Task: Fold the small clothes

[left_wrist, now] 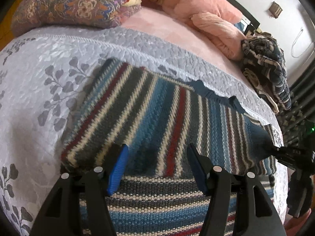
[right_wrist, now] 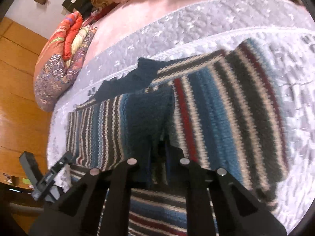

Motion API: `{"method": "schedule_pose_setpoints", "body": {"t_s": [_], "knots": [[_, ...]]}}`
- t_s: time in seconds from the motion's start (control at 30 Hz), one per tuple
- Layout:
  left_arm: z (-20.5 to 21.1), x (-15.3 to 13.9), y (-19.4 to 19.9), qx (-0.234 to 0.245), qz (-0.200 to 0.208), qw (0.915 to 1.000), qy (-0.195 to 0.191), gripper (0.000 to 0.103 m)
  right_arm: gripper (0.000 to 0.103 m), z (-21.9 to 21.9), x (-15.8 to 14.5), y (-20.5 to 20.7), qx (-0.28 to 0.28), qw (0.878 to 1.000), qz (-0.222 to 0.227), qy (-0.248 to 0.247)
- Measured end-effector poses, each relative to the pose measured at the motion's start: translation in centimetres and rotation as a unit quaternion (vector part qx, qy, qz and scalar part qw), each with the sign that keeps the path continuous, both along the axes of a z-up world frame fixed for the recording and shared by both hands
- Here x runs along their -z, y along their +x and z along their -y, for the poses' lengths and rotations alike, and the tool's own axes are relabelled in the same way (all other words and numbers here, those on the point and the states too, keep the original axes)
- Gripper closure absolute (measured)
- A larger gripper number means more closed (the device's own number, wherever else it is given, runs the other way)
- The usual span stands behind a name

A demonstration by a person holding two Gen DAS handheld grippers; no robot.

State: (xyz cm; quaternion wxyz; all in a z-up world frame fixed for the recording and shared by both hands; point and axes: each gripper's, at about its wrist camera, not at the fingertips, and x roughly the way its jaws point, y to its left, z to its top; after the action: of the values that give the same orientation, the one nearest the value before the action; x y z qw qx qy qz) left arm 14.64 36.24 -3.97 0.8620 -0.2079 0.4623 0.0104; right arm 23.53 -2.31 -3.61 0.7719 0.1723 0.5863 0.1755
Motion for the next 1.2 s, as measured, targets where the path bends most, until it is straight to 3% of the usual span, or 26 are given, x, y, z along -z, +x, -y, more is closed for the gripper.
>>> {"method": "schedule_pose_setpoints", "body": {"t_s": [0.3,0.43,0.57,0.8,1.0,1.2], "knots": [[0.8,2.1,0.7,0.007,-0.017,0.9993,0.033,0.037,0.093,-0.1,3.2,0.4,0.001,0.999,-0.018,-0.037],[1.2,2.1,0.8,0.01,-0.018,0.9989,0.041,0.036,0.087,-0.7,2.5,0.2,-0.013,0.998,-0.011,-0.058],[1.0,1.2,0.6,0.004,-0.018,0.9994,0.031,0.036,0.083,-0.8,-0.2,-0.9,-0.01,0.997,0.026,-0.07],[1.9,-1.4,-0.1,0.005,0.003,0.9998,0.02,0.036,0.081,-4.2,-4.1,-3.0,-0.054,0.995,0.064,-0.046],[3.5,-2.7,-0.4,0.02,0.013,0.9993,0.03,0.036,0.081,-8.3,-3.8,-3.5,-0.102,0.993,0.05,-0.032],[4.2,-2.3,-0.2,0.031,0.002,0.9987,0.041,0.036,0.081,-10.7,-2.1,-3.7,-0.123,0.991,0.034,-0.041]]}}
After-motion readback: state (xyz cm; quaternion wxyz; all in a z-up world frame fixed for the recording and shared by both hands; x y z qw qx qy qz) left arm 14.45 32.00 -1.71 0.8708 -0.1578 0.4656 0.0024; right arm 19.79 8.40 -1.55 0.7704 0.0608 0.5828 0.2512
